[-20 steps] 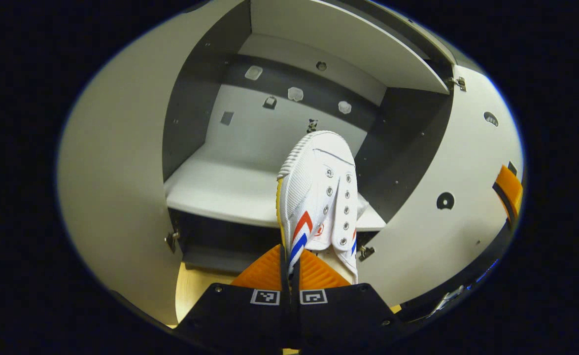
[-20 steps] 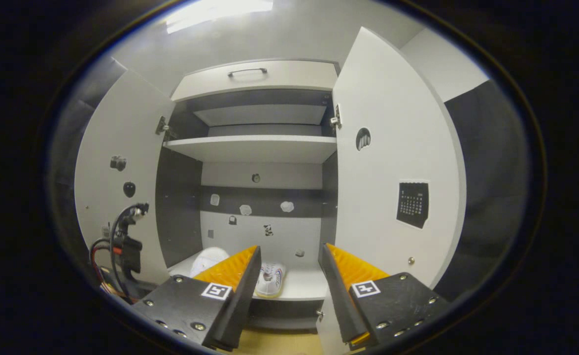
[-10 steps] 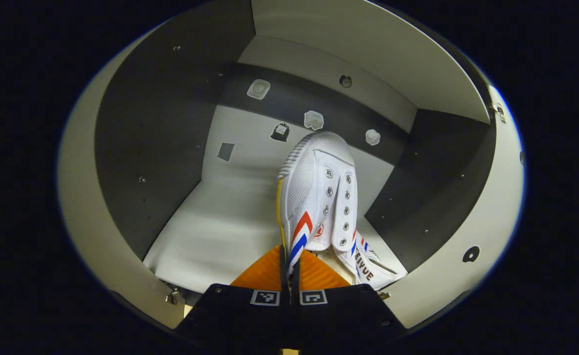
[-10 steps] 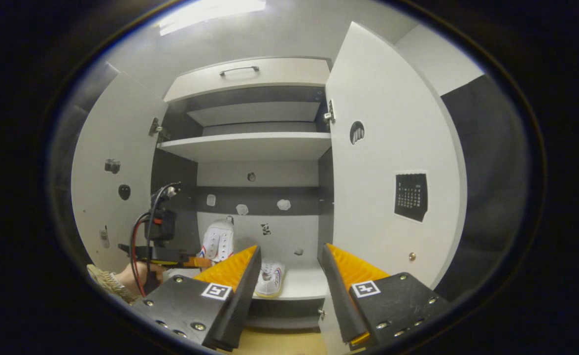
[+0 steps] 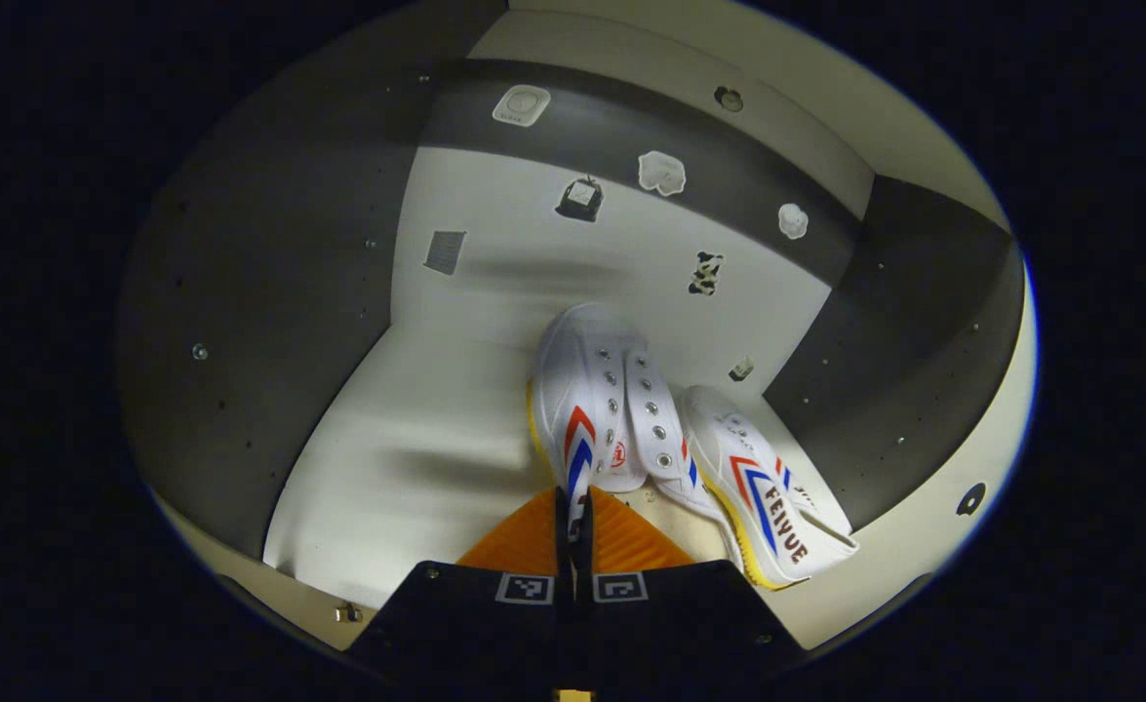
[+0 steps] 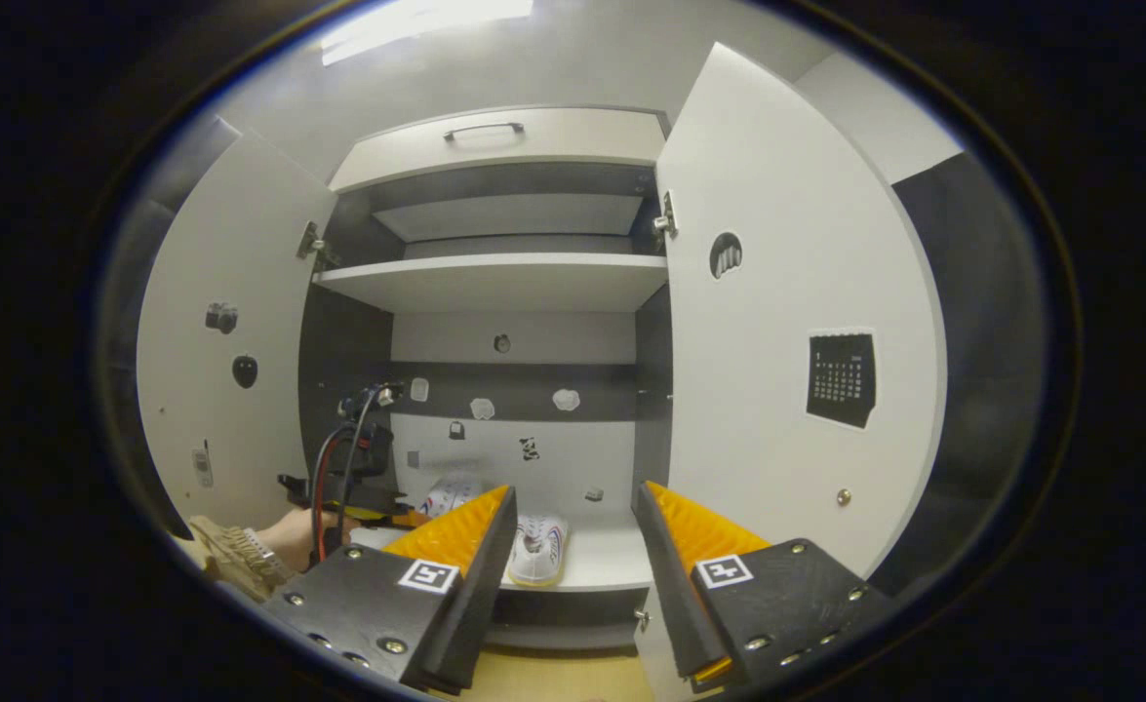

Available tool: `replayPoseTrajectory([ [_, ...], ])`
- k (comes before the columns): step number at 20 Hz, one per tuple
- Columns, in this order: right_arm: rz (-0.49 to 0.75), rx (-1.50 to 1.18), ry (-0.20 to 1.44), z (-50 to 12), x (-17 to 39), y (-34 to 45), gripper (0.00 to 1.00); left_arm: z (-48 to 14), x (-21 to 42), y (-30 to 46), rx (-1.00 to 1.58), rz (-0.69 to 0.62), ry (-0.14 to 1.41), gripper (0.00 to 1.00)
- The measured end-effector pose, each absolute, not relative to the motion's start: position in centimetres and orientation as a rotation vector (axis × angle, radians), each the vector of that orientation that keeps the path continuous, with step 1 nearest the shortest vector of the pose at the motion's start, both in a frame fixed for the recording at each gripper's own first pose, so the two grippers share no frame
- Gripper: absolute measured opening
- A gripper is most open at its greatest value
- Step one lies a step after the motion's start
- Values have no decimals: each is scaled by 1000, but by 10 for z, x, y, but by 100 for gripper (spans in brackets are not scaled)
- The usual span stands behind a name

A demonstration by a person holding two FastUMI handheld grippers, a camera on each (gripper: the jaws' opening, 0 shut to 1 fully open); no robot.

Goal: Grab one shoe with the right hand and put it into the shoe cabinet, grab the other shoe with the left hand and put it into the shoe cabinet; then close the right door with the right hand and the left door with the left hand.

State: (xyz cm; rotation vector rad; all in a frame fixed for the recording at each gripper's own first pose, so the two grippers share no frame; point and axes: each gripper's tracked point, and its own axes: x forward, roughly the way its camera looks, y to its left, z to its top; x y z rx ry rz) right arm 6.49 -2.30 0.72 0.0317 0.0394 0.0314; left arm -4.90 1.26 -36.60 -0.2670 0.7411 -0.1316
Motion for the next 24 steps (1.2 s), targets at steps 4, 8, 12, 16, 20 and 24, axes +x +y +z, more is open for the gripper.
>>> replayPoseTrajectory([
  [4,26,21,32,10,62,-24,74,-378,-44,18,-252,-114,770,0],
  [8,27,33,25,14,57,-25,74,-380,-44,22,-223,-77,784,2],
  [12,35,33,14,21,49,-26,74,-356,-49,16,-193,-106,729,21],
  [16,47,61,-14,36,32,-27,74,-306,-66,11,-128,-134,599,49],
  [20,44,92,-46,55,8,-37,70,-240,-89,1,-76,-167,419,63],
  [24,-2,111,-67,69,-16,-62,73,-172,-116,-8,-13,-181,250,65],
])
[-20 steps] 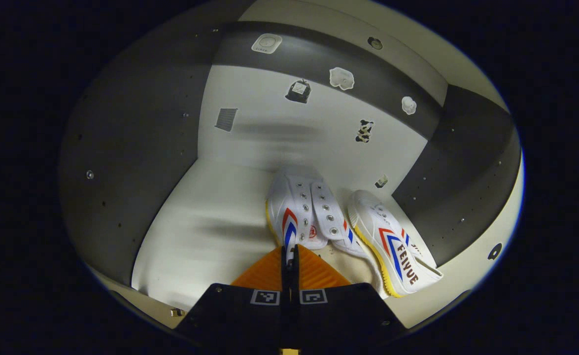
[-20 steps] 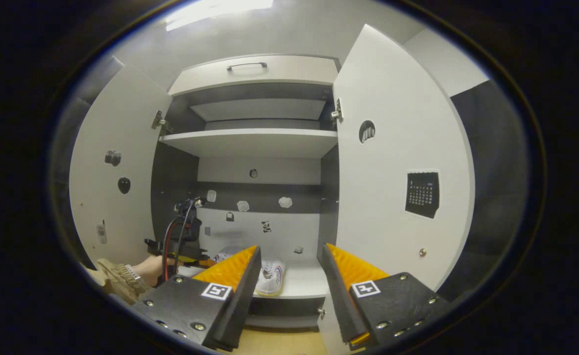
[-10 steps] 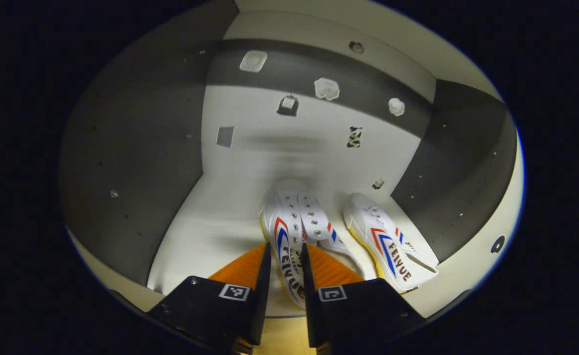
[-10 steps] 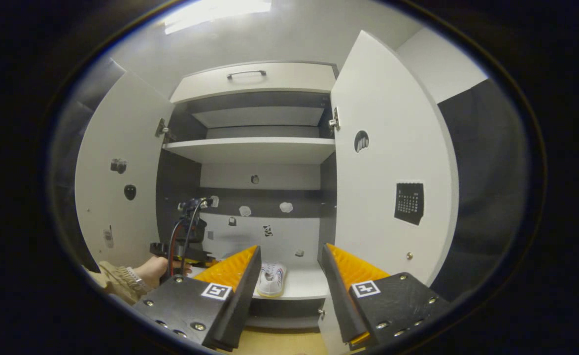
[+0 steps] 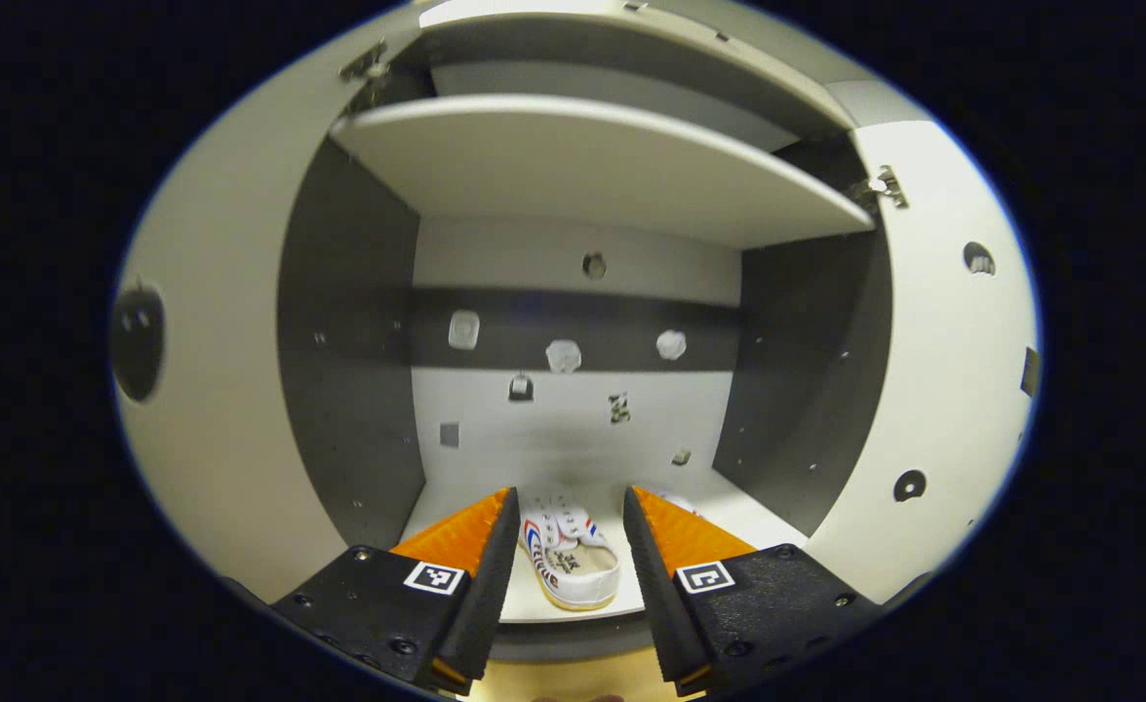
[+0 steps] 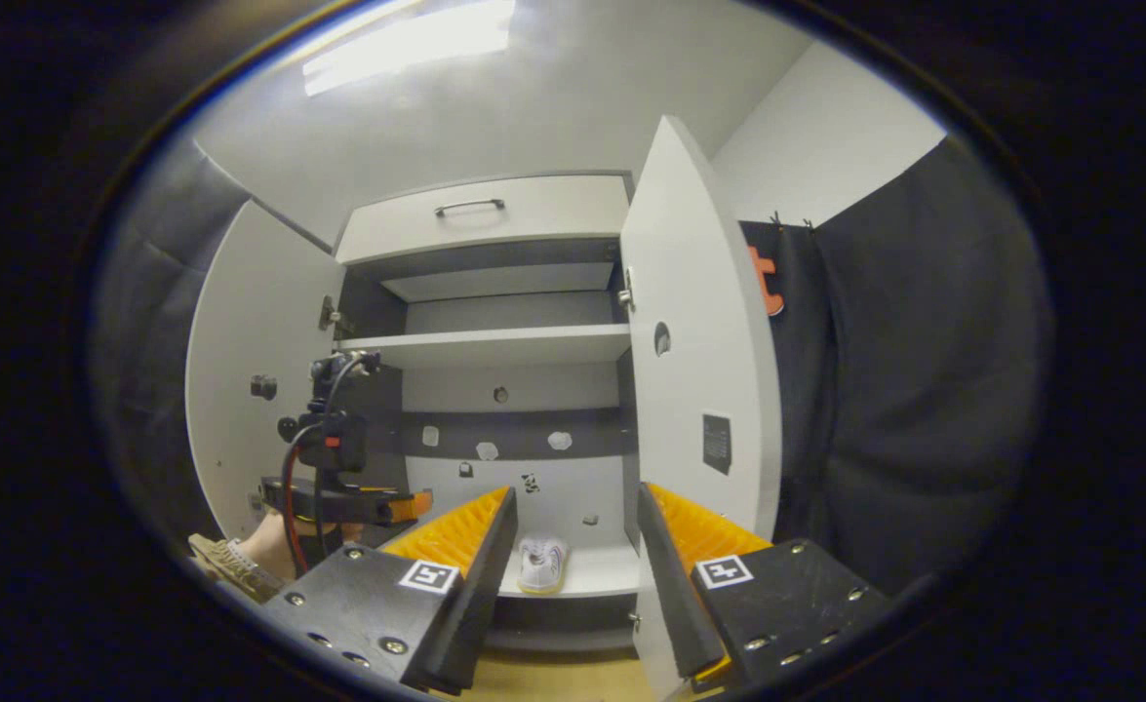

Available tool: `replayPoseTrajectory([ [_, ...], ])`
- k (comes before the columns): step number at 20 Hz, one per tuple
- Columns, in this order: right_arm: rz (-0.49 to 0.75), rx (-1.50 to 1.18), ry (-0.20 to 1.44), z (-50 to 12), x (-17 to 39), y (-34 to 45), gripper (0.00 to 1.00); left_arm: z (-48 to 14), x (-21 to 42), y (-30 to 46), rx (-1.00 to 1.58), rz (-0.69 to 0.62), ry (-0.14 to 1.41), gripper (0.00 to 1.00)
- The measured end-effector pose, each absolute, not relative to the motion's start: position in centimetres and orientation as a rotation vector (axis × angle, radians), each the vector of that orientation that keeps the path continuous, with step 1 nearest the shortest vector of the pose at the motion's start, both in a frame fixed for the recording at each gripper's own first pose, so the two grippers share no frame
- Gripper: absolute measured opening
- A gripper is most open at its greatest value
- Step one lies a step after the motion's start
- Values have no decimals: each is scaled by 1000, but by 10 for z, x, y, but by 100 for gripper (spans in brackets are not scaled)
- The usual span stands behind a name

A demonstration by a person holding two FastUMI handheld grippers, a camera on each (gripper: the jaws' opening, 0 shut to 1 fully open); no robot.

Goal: Grab one shoe with the right hand and put it into the shoe cabinet, grab the other shoe with the left hand and put it into the shoe cabinet; then close the right door with the right hand and the left door with the left hand.

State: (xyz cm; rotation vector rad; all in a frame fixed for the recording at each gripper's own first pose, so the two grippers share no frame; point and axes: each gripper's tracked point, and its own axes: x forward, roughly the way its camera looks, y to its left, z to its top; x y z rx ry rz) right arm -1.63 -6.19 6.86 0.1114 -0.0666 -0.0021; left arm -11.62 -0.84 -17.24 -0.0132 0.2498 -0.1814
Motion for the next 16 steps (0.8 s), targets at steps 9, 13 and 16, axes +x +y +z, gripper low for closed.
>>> replayPoseTrajectory([
  [9,-230,55,-38,59,-50,-172,70,-86,-191,-30,-37,-266,102,71],
  [13,-270,23,-16,46,-46,-203,74,-68,-217,-21,-43,-257,88,71],
  [16,-264,12,11,33,-38,-213,70,-63,-231,-8,-34,-231,88,71],
])
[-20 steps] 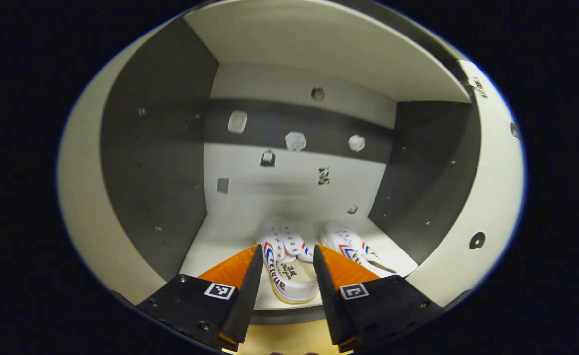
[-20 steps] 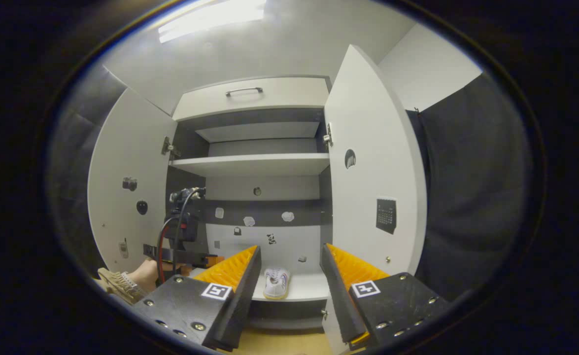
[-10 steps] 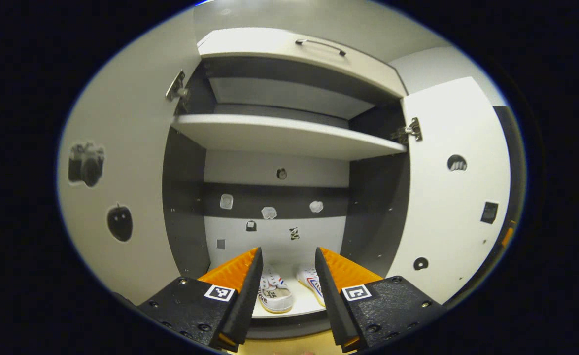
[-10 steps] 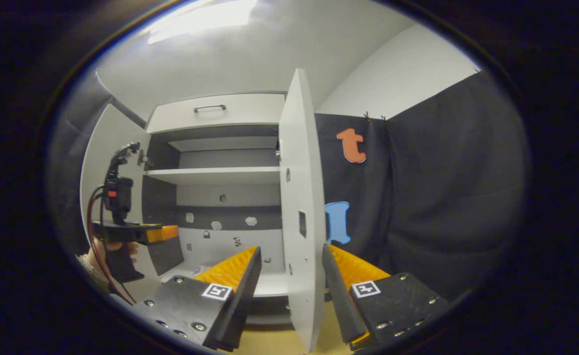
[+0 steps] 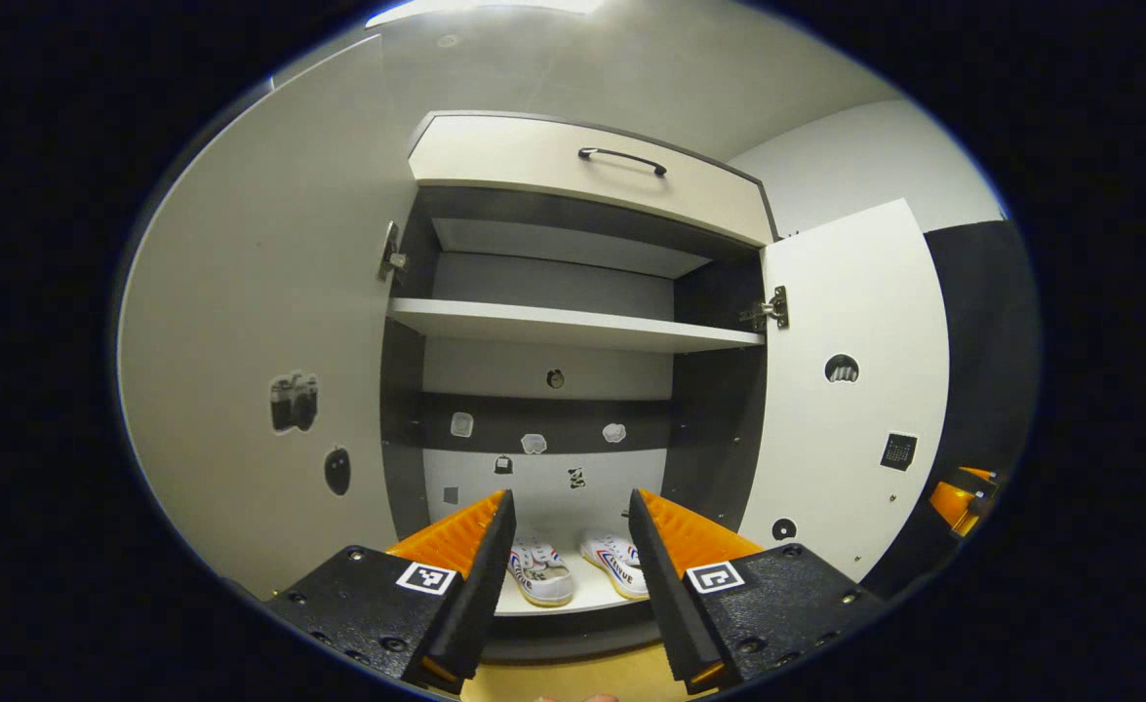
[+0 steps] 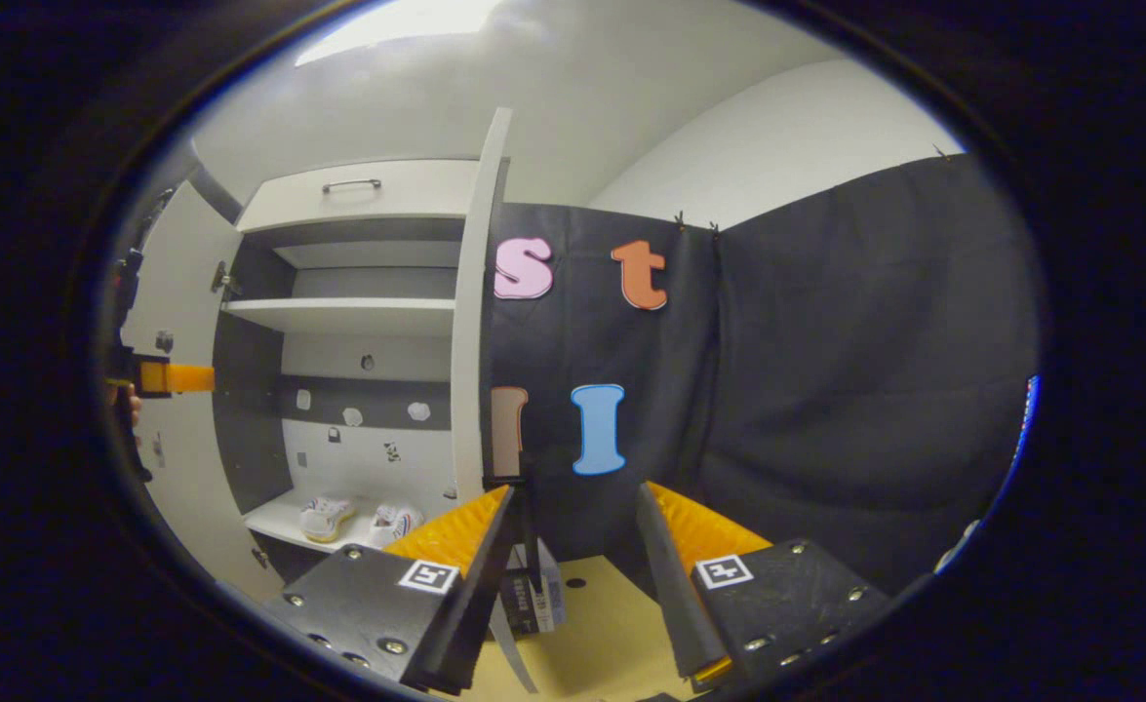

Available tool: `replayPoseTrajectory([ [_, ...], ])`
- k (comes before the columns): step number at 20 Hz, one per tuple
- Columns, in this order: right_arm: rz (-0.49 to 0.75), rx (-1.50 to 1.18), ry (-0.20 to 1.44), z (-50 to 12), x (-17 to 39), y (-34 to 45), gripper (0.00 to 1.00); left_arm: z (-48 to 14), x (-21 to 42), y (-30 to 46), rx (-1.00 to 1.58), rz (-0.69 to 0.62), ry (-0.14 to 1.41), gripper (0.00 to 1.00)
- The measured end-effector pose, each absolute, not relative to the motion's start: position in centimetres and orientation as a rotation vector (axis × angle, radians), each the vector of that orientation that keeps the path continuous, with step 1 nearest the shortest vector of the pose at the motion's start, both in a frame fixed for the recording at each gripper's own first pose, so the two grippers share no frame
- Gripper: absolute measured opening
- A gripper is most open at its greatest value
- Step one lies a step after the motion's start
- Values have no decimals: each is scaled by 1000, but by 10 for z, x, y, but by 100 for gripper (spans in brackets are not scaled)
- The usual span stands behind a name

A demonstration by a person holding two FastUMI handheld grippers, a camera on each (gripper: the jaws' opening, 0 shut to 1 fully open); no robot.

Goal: Grab one shoe with the right hand and put it into the shoe cabinet, grab the other shoe with the left hand and put it into the shoe cabinet; then close the right door with the right hand and the left door with the left hand.

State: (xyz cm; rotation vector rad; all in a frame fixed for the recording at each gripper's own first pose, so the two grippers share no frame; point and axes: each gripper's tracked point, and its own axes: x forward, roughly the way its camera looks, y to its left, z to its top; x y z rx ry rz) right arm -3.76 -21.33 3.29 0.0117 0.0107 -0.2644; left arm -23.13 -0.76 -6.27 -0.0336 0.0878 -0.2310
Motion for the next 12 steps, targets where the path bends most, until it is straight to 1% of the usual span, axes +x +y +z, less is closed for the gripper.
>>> replayPoseTrajectory([
  [2,-255,12,25,25,-29,-216,70,-57,-242,1,-25,-215,85,70],
  [3,-246,18,32,21,-24,-215,71,-55,-246,4,-19,-211,81,71],
  [4,-234,27,37,20,-20,-212,74,-56,-248,7,-13,-205,83,71],
  [8,-206,43,44,16,-12,-204,74,-45,-264,19,5,-184,71,71],
  [9,-204,43,44,15,-11,-206,70,-43,-266,20,9,-182,65,71],
  [10,-199,48,48,15,-11,-205,70,-41,-269,22,11,-179,63,70],
  [11,-193,57,52,15,-12,-204,73,-39,-271,22,12,-178,62,71],
  [12,-187,62,53,16,-12,-204,73,-38,-274,22,11,-176,62,70],
])
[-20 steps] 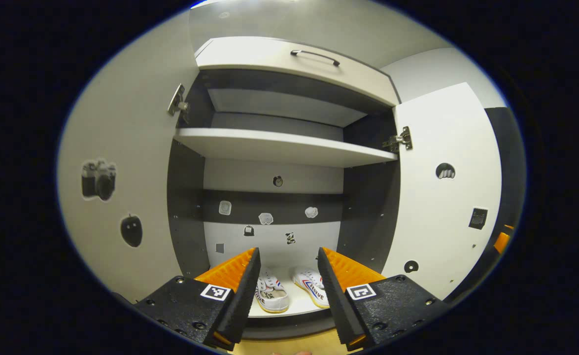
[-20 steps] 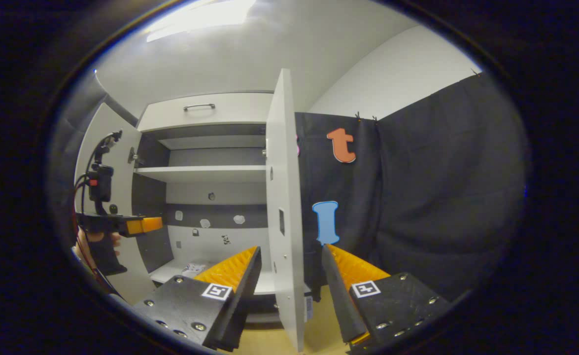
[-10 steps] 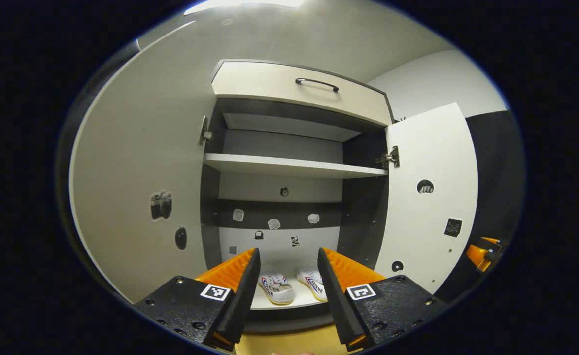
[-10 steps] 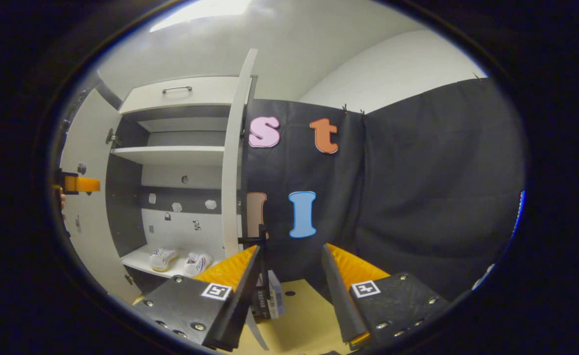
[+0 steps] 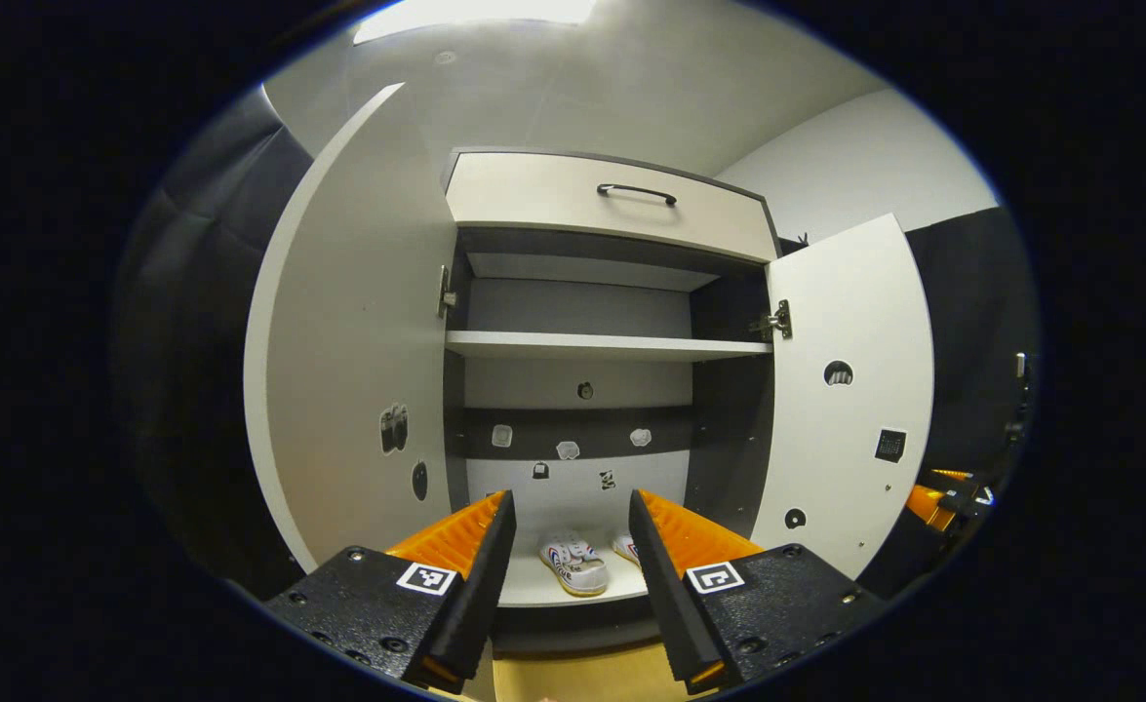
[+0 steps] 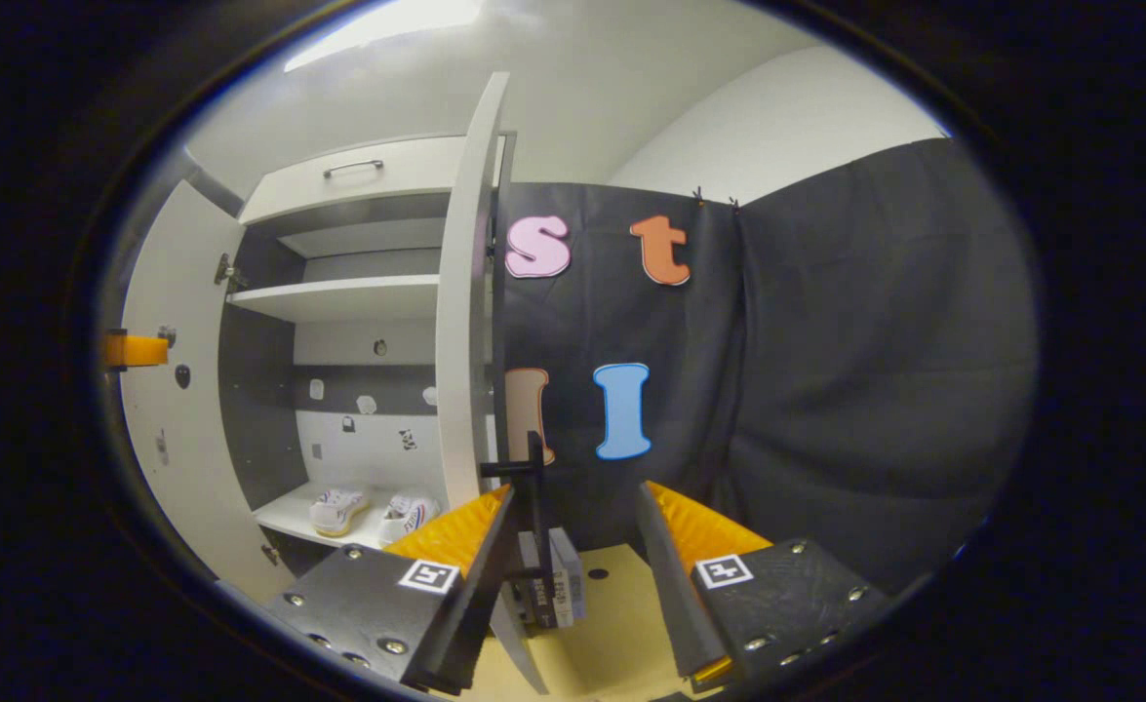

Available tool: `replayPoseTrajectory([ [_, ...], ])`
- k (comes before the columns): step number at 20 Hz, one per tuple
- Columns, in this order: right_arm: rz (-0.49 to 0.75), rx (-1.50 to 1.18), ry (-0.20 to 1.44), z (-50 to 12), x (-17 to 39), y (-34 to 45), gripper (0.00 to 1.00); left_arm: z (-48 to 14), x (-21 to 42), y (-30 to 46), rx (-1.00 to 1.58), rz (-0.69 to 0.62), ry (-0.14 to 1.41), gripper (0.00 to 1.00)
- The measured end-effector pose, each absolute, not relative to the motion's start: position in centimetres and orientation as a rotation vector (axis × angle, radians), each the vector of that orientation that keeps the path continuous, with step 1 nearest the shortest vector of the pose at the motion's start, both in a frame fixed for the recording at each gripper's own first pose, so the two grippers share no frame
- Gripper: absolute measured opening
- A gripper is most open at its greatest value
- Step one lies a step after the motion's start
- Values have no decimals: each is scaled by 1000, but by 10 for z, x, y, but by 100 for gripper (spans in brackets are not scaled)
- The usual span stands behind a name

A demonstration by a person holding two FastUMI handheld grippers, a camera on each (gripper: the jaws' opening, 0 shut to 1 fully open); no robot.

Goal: Grab one shoe with the right hand and put it into the shoe cabinet, grab the other shoe with the left hand and put it into the shoe cabinet; then close the right door with the right hand and the left door with the left hand.

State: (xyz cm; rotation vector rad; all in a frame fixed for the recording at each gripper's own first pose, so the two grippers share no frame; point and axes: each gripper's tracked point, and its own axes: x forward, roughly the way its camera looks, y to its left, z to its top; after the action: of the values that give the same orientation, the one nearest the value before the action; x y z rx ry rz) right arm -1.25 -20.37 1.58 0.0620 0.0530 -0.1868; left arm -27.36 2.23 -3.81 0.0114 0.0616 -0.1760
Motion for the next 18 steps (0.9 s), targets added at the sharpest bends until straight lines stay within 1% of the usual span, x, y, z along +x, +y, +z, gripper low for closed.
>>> replayPoseTrajectory([
  [1,-181,61,53,15,-12,-203,73,-36,-277,23,11,-175,58,70],
  [2,-176,54,51,16,-12,-202,70,-34,-278,24,10,-173,55,70],
  [3,-171,43,51,17,-13,-201,70,-32,-280,24,7,-172,50,70],
  [4,-165,30,50,18,-14,-198,70,-29,-282,23,4,-172,46,71],
  [7,-134,21,51,19,-15,-188,70,-24,-287,22,1,-166,38,71],
  [8,-123,29,54,19,-15,-184,73,-21,-289,23,2,-164,36,71],
  [9,-110,35,54,19,-15,-181,70,-19,-290,22,2,-163,34,71],
  [10,-98,38,53,19,-14,-176,73,-18,-291,21,3,-161,33,71],
  [11,-85,40,51,18,-11,-170,73,-16,-292,20,2,-160,33,71],
  [12,-69,41,52,18,-10,-163,73,-15,-294,19,1,-159,37,71],
  [13,-48,42,52,17,-9,-155,70,-13,-295,19,1,-157,38,71],
  [14,-26,42,54,17,-8,-146,73,-13,-296,18,2,-154,41,71],
  [15,-6,43,54,16,-7,-138,73,-14,-297,18,3,-151,43,71],
  [16,12,45,55,17,-5,-130,70,-17,-295,19,5,-147,46,71],
  [18,48,54,56,15,-1,-113,70,-21,-293,23,6,-137,52,71],
])
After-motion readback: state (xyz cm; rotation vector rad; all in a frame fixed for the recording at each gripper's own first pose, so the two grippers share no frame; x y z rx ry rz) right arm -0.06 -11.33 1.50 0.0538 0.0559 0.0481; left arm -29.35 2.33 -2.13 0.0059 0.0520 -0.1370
